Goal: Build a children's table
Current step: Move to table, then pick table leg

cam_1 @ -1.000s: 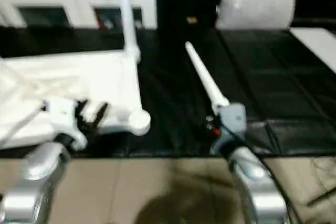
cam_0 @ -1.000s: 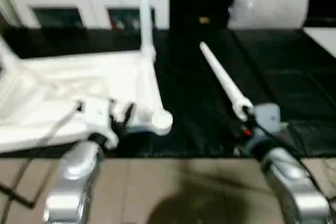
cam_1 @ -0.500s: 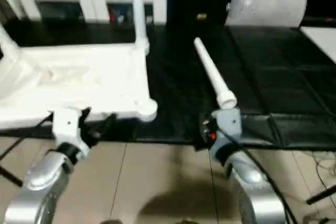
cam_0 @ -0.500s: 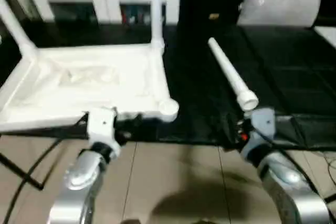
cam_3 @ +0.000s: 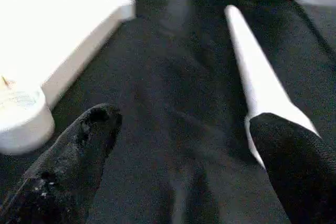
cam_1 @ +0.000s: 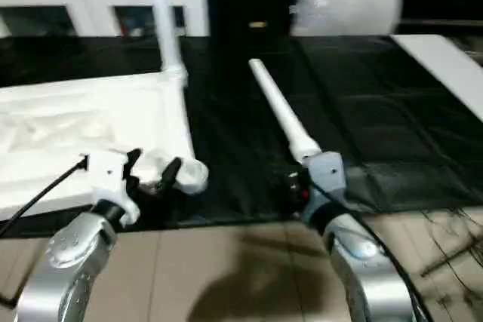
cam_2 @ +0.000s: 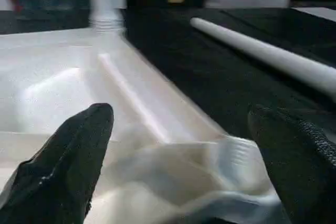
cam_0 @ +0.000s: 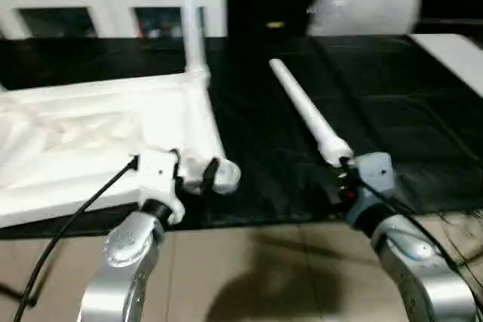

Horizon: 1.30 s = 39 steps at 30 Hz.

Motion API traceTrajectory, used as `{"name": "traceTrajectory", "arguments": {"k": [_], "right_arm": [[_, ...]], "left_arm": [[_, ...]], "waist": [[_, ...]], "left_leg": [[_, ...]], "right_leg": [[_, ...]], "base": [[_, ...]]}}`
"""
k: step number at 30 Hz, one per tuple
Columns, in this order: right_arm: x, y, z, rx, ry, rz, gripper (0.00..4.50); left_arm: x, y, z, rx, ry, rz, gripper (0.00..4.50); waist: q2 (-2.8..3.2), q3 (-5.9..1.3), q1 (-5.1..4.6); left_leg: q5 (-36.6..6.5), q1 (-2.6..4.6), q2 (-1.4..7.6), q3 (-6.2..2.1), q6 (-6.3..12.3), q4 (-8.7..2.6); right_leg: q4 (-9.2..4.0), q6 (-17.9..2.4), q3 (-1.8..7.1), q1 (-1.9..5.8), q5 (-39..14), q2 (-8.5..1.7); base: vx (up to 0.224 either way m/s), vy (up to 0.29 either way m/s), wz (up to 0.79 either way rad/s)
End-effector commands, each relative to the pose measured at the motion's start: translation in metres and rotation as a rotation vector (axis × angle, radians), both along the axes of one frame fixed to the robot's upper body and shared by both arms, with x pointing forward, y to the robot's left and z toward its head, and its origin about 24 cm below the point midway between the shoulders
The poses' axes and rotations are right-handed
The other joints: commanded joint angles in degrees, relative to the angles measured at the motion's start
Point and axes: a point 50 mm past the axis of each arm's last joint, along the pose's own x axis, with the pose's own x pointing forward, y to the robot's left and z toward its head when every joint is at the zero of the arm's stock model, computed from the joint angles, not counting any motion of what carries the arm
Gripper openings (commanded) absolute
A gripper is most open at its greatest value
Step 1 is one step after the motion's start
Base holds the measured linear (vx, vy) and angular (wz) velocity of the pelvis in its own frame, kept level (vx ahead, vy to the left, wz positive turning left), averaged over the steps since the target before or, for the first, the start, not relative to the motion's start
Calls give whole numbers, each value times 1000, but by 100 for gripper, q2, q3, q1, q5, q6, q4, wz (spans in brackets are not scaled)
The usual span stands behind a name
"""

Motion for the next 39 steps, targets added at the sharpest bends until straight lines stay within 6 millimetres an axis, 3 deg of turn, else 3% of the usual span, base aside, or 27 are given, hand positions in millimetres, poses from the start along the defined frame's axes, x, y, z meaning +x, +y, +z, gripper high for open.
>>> {"name": "traceTrajectory", "arguments": {"k": [1, 2, 3, 4, 5, 6, 7, 8, 9, 10, 11, 12, 13, 14, 15, 16, 18, 19, 20, 22, 24, 27, 30, 32, 34, 37, 39], "right_arm": [[2, 4, 2, -4, -4, 18, 450], [3, 4, 3, -7, -5, 19, 450], [4, 4, 3, -10, -5, 17, 450], [4, 4, 3, -11, -4, 16, 450], [5, 4, 4, -11, -4, 14, 450], [5, 4, 4, -15, -4, 7, 450], [6, 4, 4, -16, -2, 3, 450], [6, 4, 5, -16, -1, 1, 450], [7, 3, 5, -22, 1, -4, 450], [8, 3, 5, -33, 2, -9, 450], [11, 3, 7, -44, 3, -13, 450], [11, 3, 7, -45, 3, -14, 450], [17, 2, 8, -71, 17, -42, 450], [17, 2, 8, -71, 17, -42, 450], [18, 2, 8, -76, 20, -48, 450], [26, 0, 8, -105, 55, -73, 450], [44, -5, 10, -113, 129, -118, 450], [44, -5, 10, -112, 132, -120, 450], [56, -8, 12, -127, 163, -138, 450], [67, -10, 14, -147, 189, -137, 450], [85, -13, 18, -163, 235, -147, 450], [104, -19, 18, -212, 328, -178, 450], [118, -25, 16, -227, 395, -191, 450], [122, -28, 16, -237, 410, -200, 450], [129, -33, 16, -245, 443, -213, 450], [132, -35, 13, -238, 495, -189, 431], [133, -38, 9, -253, 528, -180, 420]], "left_arm": [[1, 4, 1, 8, 1, 22, 447], [1, 4, 1, 7, 1, 24, 447], [2, 4, 1, 6, 1, 24, 447], [2, 4, 1, 6, 2, 23, 447], [2, 4, 1, 6, 3, 22, 447], [2, 4, 1, 5, 3, 21, 447], [3, 4, 1, 5, 3, 21, 447], [3, 4, 1, 5, 3, 21, 447], [3, 4, 1, 5, 2, 20, 447], [4, 4, 1, 6, 3, 19, 447], [4, 4, 2, -2, 1, 21, 447], [4, 4, 2, -2, 1, 21, 447], [4, 5, 2, 8, 8, 5, 447], [4, 5, 2, 8, 8, 5, 447], [4, 5, 2, 13, 10, 0, 447], [3, 3, 4, 37, 7, -74, 447], [3, 0, 10, 78, 0, -233, 447], [3, 0, 10, 78, 0, -238, 447], [3, -1, 10, 125, 22, -314, 447], [3, -1, 10, 160, 42, -370, 447], [5, 1, 11, 199, 62, -440, 447], [8, 4, 14, 226, 88, -518, 447], [8, 3, 19, 249, 118, -603, 447], [8, 3, 22, 255, 127, -629, 447], [6, 1, 24, 258, 142, -668, 447], [5, 0, 24, 255, 158, -705, 449], [5, 0, 25, 256, 163, -715, 450]], "waist": [[161, -322, -142], [212, -439, -249], [123, -440, -292], [101, -413, -241], [53, -383, -239], [-67, -397, -251], [-338, -350, -240], [-624, -476, -183], [-492, -450, 7], [-472, -338, 62], [-436, -305, 52], [-316, -205, 50], [-123, -182, 16], [-42, -206, -21], [68, -207, -139], [49, -295, -158], [41, -381, -103], [33, -398, -96], [57, -384, -55], [53, -282, -61], [59, -253, -96], [47, -206, -114], [33, -228, -77], [36, -278, -60], [48, -362, -15], [35, -393, -16], [12, -374, -4]], "left_leg": [[854, 500, 733, -543, 1241, -632], [967, 983, 987, -815, 1562, -604], [1701, 972, 1110, -975, 2088, -550], [2148, 968, 1045, -903, 2265, -476], [2649, 814, 832, -602, 2453, -501], [2272, 668, 507, -329, 2469, -503], [777, 420, -42, 81, 1970, -382], [120, -5, -422, 142, 1700, -83], [-329, -279, -369, -39, 1117, 437], [-63, -338, -295, -97, 454, 592], [52, -360, -258, -116, 207, 587], [275, -273, -90, -143, 13, 373], [487, -199, 107, -174, 10, -130], [561, -162, 167, -134, 14, -355], [-300, -87, 439, -278, 23, -538], [-50, 7, 477, -351, 8, -494], [1276, -57, 352, -280, -34, -382], [1421, -57, 300, -238, -157, -371], [1271, -42, 296, -219, -238, -377], [-163, -68, 296, -170, -508, -495], [-981, -56, 288, -181, -620, -558], [-1580, -48, 263, -145, -621, -558], [-1153, -66, 276, -49, -443, -550], [-794, -87, 261, -19, -400, -516], [112, -121, 270, 37, -211, -450], [480, -174, 251, 64, 23, -400], [458, -201, 265, 80, 221, -393]], "right_leg": [[34, -375, 73, -155, -879, -304], [417, -257, 98, -621, -838, -360], [795, 217, 218, -863, -670, -429], [868, 427, 266, -1024, -545, -469], [931, 690, 275, -1122, -107, -474], [647, 586, 335, -1039, 404, -463], [15, 132, 531, -691, 842, -573], [-156, 40, 896, -122, 348, -706], [-361, -935, 1374, 276, -166, -1438], [-410, -1277, 1140, 226, -722, -1341], [-415, -1358, 1054, 212, -948, -1303], [-532, -1532, 896, 55, -1284, -1326], [-476, -1341, 603, -60, -1469, -1072], [-436, -1135, 482, -58, -1322, -855], [-151, -768, 454, -212, -827, -524], [-42, -806, 516, -179, 216, -663], [25, -900, 533, -132, 1671, -724], [38, -927, 535, -138, 1789, -714], [22, -927, 531, -164, 1665, -720], [-57, -1025, 567, -148, 632, -794], [-85, -1080, 590, -148, -109, -836], [-163, -1057, 645, -198, -1153, -883], [-195, -1051, 667, -202, -1252, -884], [-143, -1229, 658, -202, -863, -871], [-16, -1436, 631, -183, 448, -827], [40, -1603, 604, -177, 1065, -804], [40, -1703, 598, -191, 1085, -819]], "base": [[238, 63, 5], [333, 78, 4], [239, 32, 12], [164, 36, 5], [123, 0, 8], [123, 0, 8], [107, -65, 0], [125, -76, -5], [125, -76, -5], [104, -63, -11], [0, 0, 0], [59, -34, -9], [63, 29, -5], [63, 29, -5], [64, 68, -4], [67, 63, -1], [50, 70, -1], [0, 0, 0], [0, 0, 0], [0, 0, 0], [-29, 1, 0], [-52, -23, -3], [0, 0, 0], [0, 0, 0], [0, 0, 0], [0, 0, 0], [0, 0, 0]]}}
